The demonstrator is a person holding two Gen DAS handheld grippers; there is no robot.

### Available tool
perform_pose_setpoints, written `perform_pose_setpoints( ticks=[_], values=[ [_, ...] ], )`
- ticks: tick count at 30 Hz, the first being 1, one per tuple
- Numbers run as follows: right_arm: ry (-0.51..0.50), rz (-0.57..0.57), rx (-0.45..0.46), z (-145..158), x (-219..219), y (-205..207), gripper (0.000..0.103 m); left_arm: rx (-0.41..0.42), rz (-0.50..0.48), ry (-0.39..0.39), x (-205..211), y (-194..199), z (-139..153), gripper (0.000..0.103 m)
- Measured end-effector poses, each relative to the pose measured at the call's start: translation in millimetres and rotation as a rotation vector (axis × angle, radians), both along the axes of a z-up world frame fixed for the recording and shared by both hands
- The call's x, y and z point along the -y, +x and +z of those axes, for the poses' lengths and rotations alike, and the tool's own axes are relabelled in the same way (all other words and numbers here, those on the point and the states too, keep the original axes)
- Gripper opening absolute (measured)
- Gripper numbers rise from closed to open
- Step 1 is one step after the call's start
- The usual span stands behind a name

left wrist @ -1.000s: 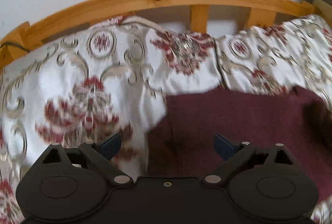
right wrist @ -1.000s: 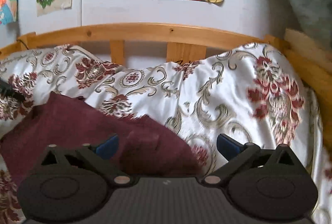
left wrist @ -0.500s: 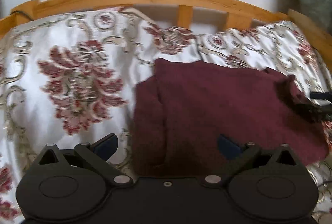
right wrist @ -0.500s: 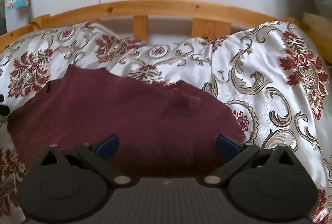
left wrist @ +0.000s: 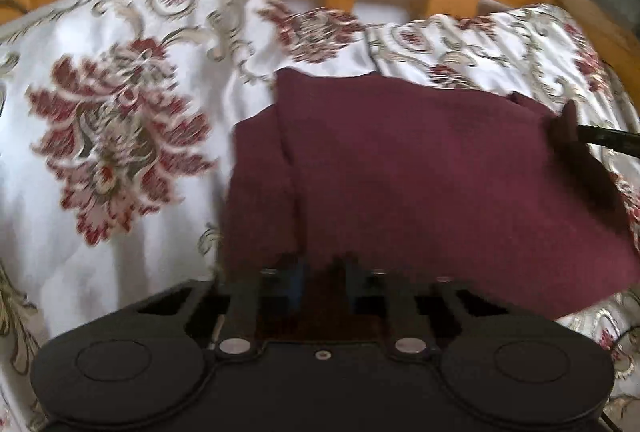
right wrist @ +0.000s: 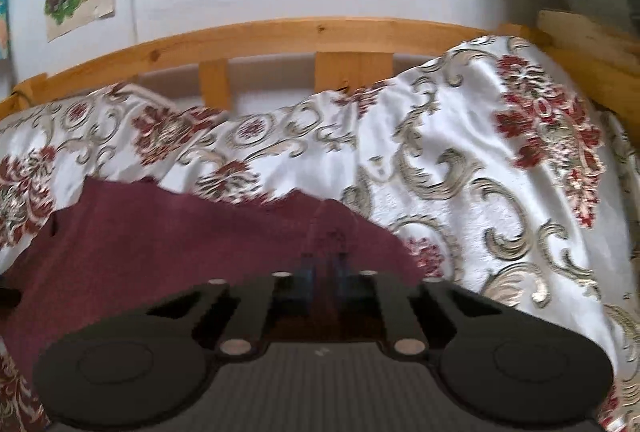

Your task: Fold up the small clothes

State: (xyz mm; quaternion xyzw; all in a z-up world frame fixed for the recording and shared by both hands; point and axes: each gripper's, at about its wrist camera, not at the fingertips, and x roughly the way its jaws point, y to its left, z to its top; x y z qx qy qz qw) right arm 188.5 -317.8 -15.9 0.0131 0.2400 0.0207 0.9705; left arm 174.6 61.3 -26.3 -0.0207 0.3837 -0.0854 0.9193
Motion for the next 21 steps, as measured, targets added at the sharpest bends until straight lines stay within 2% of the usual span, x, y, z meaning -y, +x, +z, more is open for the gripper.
perform_pose_setpoints(
  ticks=[2, 7, 11, 18, 20, 21],
  values=[
    [0.000, -0.041, 0.004, 0.9, 6.3, 1.5, 0.005, -0.005, 0.024, -0.029, -5.5, 1.3, -0.5, 0.007],
    [0.013, -0.105, -0.027, -7.0, 21.8, 9.4, 0.005, 0.003, 0.055, -0.023, -4.8, -3.2, 0.5, 0.005],
    [-0.036, -0.104, -0.052, -15.6, 20.2, 14.0, 0.005, 0.025, 0.061, 0.002, -2.8, -15.8, 7.6, 0.005],
    [-0.088, -0.106, -0.087, -18.9, 12.0, 17.8, 0.006, -0.015, 0.073, -0.008, -7.3, -15.1, 3.4, 0.005],
    [-0.093, -0.119, -0.100, -19.2, 12.3, 17.2, 0.022, -0.019, 0.070, -0.009, -7.5, -13.9, 1.8, 0.007],
    [-0.092, -0.124, -0.107, -20.0, 12.9, 16.2, 0.043, -0.021, 0.066, -0.014, -8.1, -13.8, 1.1, 0.012]
  ],
)
